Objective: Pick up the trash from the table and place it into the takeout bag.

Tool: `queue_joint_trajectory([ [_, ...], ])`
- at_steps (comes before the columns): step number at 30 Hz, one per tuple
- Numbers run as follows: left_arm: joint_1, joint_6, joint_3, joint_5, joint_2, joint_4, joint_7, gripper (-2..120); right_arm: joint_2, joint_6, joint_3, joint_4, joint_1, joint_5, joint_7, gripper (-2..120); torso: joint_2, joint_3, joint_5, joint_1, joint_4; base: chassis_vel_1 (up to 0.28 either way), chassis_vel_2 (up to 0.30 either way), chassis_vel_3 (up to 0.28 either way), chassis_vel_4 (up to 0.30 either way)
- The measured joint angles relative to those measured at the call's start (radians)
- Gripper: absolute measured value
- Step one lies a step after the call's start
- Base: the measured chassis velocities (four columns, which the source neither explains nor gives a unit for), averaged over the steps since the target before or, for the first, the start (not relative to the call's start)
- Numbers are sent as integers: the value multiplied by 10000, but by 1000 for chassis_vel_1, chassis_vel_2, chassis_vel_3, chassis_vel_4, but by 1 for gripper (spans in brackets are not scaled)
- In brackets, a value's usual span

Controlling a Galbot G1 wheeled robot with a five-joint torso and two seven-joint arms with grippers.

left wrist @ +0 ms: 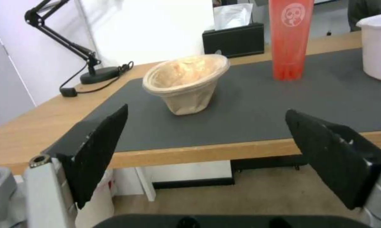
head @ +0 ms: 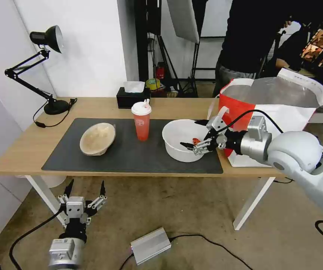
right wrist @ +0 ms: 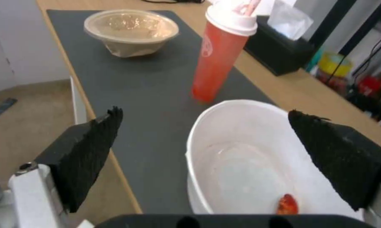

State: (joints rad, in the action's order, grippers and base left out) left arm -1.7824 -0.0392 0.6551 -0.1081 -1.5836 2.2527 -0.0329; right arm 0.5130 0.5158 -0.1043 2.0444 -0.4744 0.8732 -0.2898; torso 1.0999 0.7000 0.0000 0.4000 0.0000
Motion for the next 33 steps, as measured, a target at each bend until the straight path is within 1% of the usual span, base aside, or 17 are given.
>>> queue_joint_trajectory([
  [6, -8, 0, 6, -6, -10, 9, 0, 100, 121, 385, -321, -86, 236, 627, 422, 100, 0, -1, 0, 0, 0, 0, 0, 0, 0],
  [10, -10, 0, 32, -7, -10, 25, 0, 100, 215, 516, -501, -182, 359, 756, 578, 100, 0, -1, 0, 0, 0, 0, 0, 0, 0],
  [15, -10, 0, 58, -6, -5, 25, 0, 100, 337, 589, -809, -467, 566, 764, 662, 100, 0, -1, 0, 0, 0, 0, 0, 0, 0],
  [17, 28, 2, 69, 2, -10, -10, 2, 100, 539, 674, -1269, -911, 948, 727, 707, 100, 0, -1, 0, 0, 1, 0, 0, 0, 0],
  [21, 71, 7, 82, 10, -13, -62, 5, 100, 658, 838, -1664, -1213, 1318, 712, 749, 100, 0, 0, 0, 0, 0, 0, 0, 0, 0],
  [33, 149, 15, 104, 43, -18, -156, 11, 100, 945, 1187, -2123, -1462, 1696, 701, 965, 100, 0, 0, 0, 0, 0, 0, 0, 0, 0],
])
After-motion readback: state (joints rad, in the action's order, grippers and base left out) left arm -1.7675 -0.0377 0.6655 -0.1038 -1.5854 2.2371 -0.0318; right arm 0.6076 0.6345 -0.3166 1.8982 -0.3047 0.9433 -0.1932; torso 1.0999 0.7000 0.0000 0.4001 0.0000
